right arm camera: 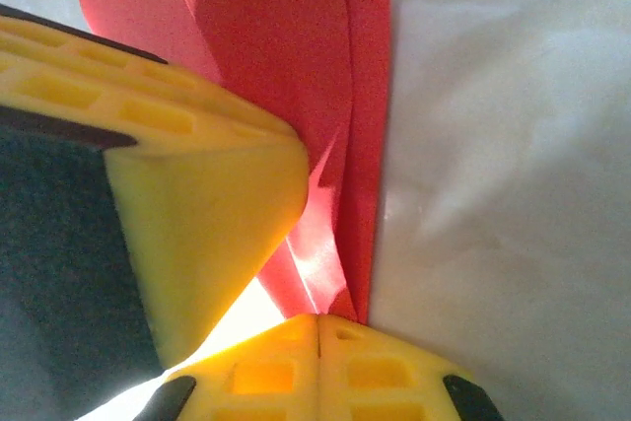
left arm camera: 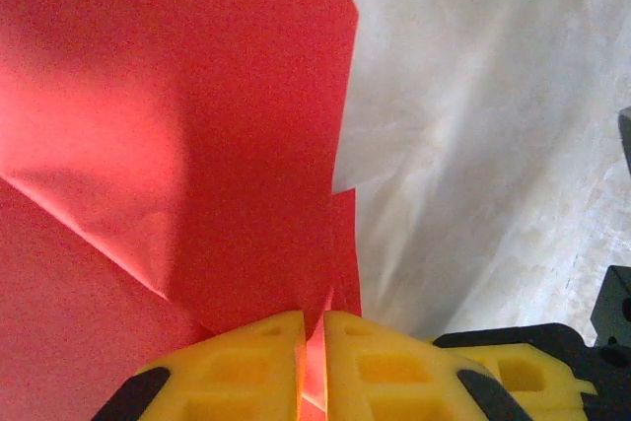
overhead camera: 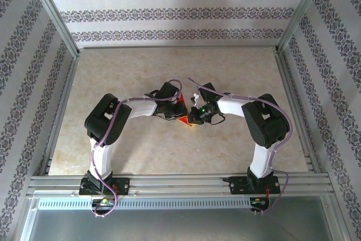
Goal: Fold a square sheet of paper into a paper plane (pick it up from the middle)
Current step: Fourth fold the wing at the center of the table.
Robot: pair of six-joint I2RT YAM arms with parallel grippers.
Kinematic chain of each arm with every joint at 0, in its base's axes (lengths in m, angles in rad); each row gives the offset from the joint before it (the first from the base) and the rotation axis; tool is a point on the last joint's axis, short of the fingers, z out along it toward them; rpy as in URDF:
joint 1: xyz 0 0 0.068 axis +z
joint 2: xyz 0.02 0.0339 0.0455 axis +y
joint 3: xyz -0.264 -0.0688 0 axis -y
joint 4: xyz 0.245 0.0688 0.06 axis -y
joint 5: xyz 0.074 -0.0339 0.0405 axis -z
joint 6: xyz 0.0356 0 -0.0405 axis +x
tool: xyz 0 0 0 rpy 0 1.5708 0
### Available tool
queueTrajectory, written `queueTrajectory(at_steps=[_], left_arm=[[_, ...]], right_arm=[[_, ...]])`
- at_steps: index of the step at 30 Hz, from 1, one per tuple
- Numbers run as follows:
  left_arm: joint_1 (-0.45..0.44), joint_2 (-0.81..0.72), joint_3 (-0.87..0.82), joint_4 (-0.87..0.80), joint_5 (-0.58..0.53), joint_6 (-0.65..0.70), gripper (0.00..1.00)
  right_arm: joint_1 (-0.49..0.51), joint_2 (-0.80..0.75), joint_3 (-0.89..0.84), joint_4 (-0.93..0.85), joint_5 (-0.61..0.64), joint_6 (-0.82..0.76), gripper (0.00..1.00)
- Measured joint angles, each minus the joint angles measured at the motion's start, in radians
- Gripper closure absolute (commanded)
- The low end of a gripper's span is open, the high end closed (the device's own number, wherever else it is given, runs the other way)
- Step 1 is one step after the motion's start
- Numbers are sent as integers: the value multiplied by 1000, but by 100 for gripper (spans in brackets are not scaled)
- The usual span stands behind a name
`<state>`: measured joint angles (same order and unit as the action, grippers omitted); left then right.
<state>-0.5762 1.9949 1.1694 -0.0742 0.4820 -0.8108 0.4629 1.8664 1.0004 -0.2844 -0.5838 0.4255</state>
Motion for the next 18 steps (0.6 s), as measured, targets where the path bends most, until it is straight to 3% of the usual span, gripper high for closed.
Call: queueTrajectory(at_steps=[18], left_arm=[[142, 78, 65, 9, 193, 75, 83]], right_arm=[[0, 8, 23, -39, 19, -66, 98]])
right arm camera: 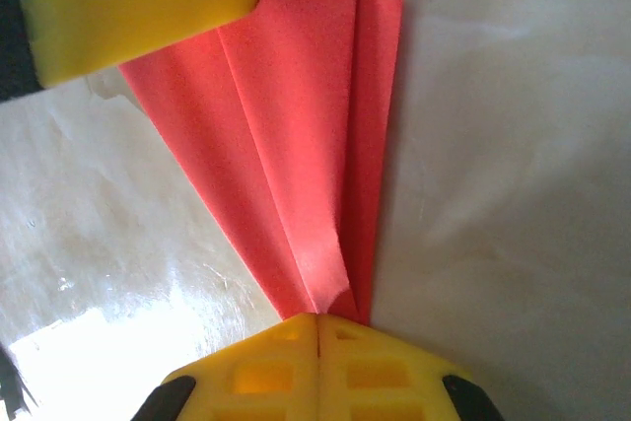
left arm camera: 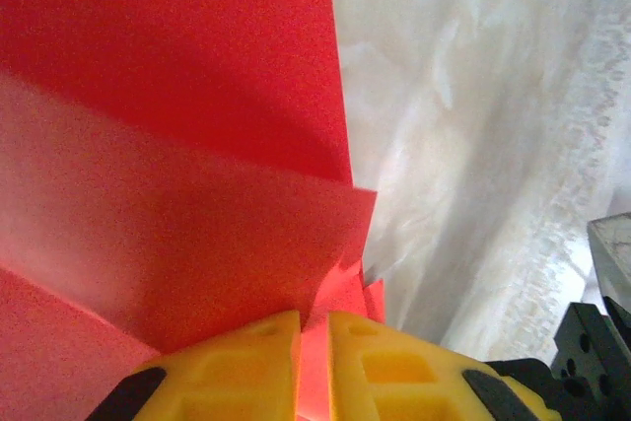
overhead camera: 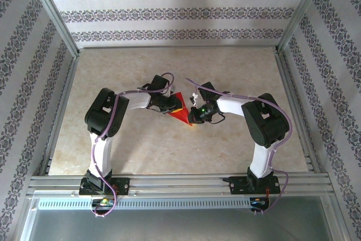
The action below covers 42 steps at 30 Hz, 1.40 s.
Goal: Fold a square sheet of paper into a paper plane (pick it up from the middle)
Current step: Fourth fold the wing at the center of the table.
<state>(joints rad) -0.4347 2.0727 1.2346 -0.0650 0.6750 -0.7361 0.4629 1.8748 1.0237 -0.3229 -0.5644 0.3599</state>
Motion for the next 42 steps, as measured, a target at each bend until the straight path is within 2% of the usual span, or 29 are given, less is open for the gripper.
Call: queueTrajectory(at_steps=[5, 17, 24, 35, 39, 42], left_arm=[[33, 11, 6, 8, 42, 15, 81], [123, 51, 82, -32, 29, 56, 81], [146, 77, 153, -93, -30, 79, 81], [256, 107, 269, -172, -194, 142, 81], [272, 66, 239, -171, -214, 137, 80], [260, -35, 147, -163, -214, 111, 75]], right_arm=[[0, 0, 0, 0, 0, 0, 97], [0, 0, 4, 1, 14, 3, 98], [0, 0, 8, 2, 29, 3, 97], [-1, 0, 10, -7, 29, 2, 97], [-1, -4, 10, -8, 26, 5, 96], [-3, -10, 10, -12, 21, 24, 94]])
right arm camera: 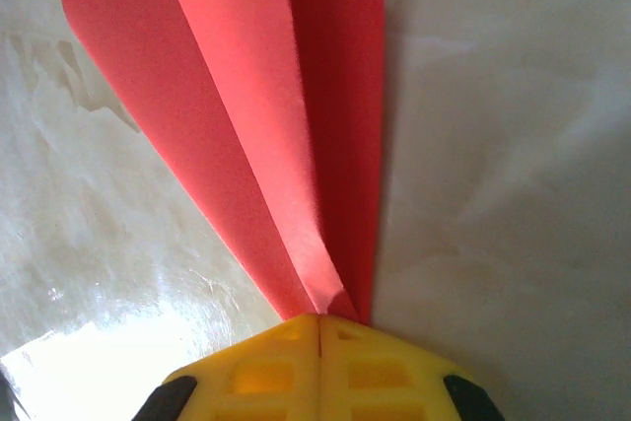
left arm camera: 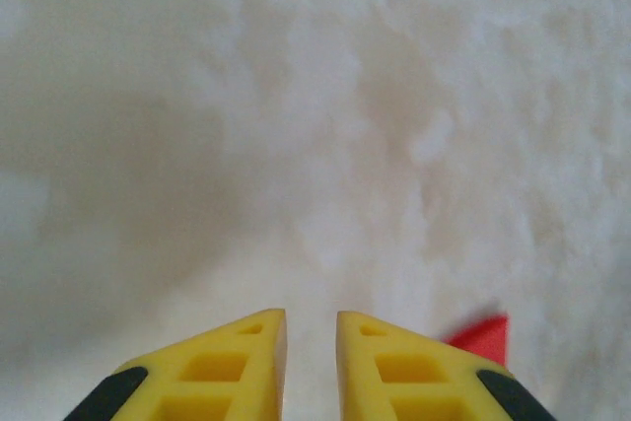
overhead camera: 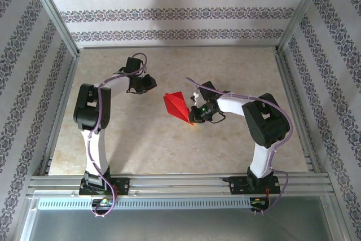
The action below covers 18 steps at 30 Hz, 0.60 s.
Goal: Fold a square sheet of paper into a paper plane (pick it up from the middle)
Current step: Fourth fold the wing at the center of the table, then pick up the paper from the center of the table.
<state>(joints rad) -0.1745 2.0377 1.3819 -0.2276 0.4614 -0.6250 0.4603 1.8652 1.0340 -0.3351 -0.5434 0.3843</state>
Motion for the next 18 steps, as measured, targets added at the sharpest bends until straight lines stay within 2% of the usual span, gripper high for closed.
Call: queueTrajectory(at_steps=[5, 11, 15, 18], left_arm=[[-53, -196, -182, 74, 1, -91, 64], [-125, -294, -369, 175, 1, -224, 52], [-158, -309, -459, 236, 1, -309, 46], [-168, -312, -503, 287, 2, -356, 42]], right_arm=[[-14, -59, -3, 47, -53, 80, 85], [-51, -185, 0, 171, -75, 130, 71], [-79, -136, 16, 198, -75, 136, 64], [-85, -53, 55, 196, -76, 130, 63]])
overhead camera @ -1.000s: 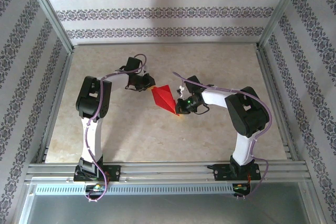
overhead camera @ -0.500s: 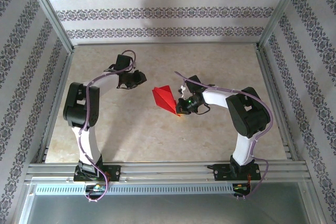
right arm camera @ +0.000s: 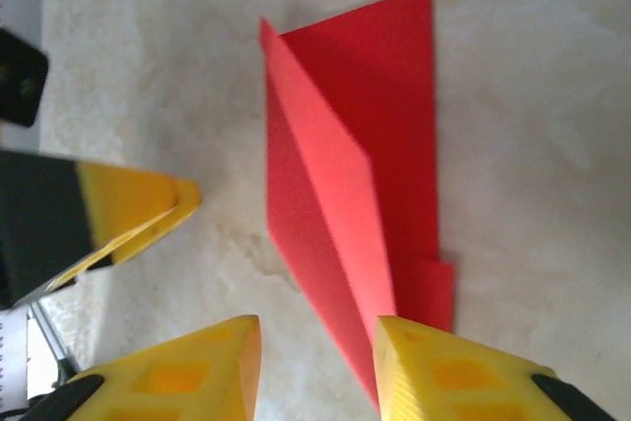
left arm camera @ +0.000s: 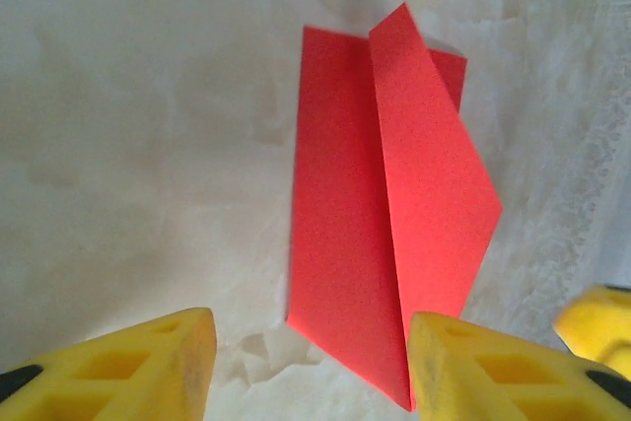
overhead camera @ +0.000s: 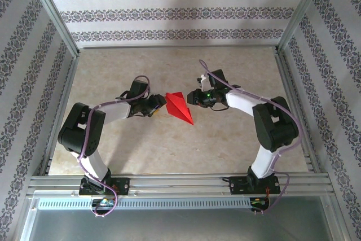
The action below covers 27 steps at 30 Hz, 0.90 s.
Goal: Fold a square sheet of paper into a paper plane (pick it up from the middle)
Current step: Pick up the paper from the center of the table.
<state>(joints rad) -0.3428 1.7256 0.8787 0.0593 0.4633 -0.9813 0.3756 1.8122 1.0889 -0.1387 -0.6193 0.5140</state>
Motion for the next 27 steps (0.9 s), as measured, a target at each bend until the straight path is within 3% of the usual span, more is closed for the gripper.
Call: queueTrajectory(at_steps=[13, 23, 27], left_arm=[[-3, -27, -32, 63, -2, -47, 20], [-3, -54, -48, 79, 0, -43, 5], [-3, -106, -53, 84, 9, -32, 0]], right_arm=[[-8, 225, 162, -6, -69, -31, 69], [-12, 263, 187, 3, -176, -49, 93], [-21, 262, 187, 32, -223, -36, 96]])
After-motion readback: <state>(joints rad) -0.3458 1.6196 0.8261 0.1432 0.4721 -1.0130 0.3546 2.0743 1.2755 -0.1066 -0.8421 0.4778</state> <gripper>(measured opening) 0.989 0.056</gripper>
